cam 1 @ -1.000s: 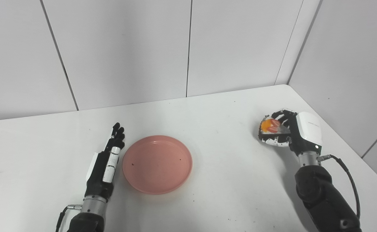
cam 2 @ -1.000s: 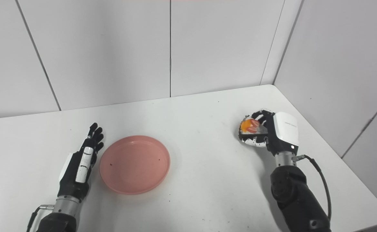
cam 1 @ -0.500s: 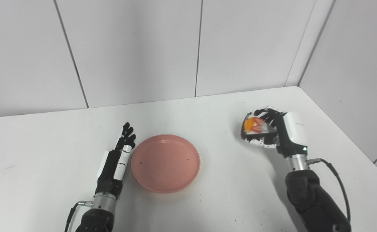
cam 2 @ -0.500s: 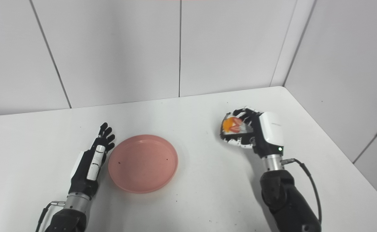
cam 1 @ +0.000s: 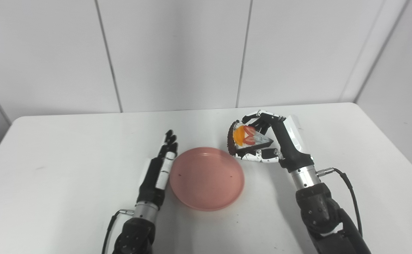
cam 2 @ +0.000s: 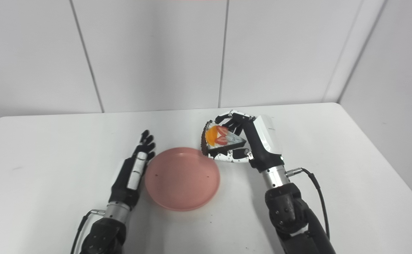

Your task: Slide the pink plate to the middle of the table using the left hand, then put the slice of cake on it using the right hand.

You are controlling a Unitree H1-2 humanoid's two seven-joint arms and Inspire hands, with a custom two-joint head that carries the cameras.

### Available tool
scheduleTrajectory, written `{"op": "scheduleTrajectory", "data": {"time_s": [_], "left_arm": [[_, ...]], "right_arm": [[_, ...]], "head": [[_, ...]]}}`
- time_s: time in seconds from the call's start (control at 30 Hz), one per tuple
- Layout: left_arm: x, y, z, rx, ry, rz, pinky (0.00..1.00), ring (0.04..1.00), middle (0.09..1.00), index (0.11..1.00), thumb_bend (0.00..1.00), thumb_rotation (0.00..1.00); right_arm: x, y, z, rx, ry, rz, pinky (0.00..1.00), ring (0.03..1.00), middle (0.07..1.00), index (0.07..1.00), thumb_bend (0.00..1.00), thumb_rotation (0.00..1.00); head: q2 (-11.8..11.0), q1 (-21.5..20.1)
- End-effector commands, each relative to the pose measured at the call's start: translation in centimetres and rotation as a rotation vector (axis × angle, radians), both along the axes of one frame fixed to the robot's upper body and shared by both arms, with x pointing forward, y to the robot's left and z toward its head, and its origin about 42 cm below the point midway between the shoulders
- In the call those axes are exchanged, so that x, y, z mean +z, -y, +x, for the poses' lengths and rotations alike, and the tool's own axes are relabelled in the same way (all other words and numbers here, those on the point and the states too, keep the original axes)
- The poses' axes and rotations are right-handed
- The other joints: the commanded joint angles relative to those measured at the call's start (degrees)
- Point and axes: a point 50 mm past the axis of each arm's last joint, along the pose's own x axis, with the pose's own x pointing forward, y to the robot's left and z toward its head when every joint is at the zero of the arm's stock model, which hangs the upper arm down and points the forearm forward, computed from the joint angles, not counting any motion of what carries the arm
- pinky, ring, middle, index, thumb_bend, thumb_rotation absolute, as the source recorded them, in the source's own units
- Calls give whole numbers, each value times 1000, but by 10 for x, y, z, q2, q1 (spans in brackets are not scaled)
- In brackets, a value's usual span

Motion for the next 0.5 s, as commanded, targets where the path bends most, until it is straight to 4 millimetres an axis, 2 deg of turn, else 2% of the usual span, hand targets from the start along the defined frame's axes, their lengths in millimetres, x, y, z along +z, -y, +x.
{"op": "scheduleTrajectory", "data": {"time_s": [0.0,0.17,0.47], "left_arm": [[-35,5,-19,17,-107,-31,979,993,1000,1000,612,1000],[-36,10,-18,31,-110,-45,986,1000,1000,1000,606,1000],[-38,15,-19,31,-121,-46,992,997,1000,1000,648,1000]], "right_arm": [[25,-15,8,37,79,-9,327,403,458,525,520,0],[20,-37,9,77,60,-69,312,382,455,526,521,0],[-14,-47,17,152,-39,-98,316,381,427,537,517,0]], "head": [[1,6],[1,13],[1,14]]}}
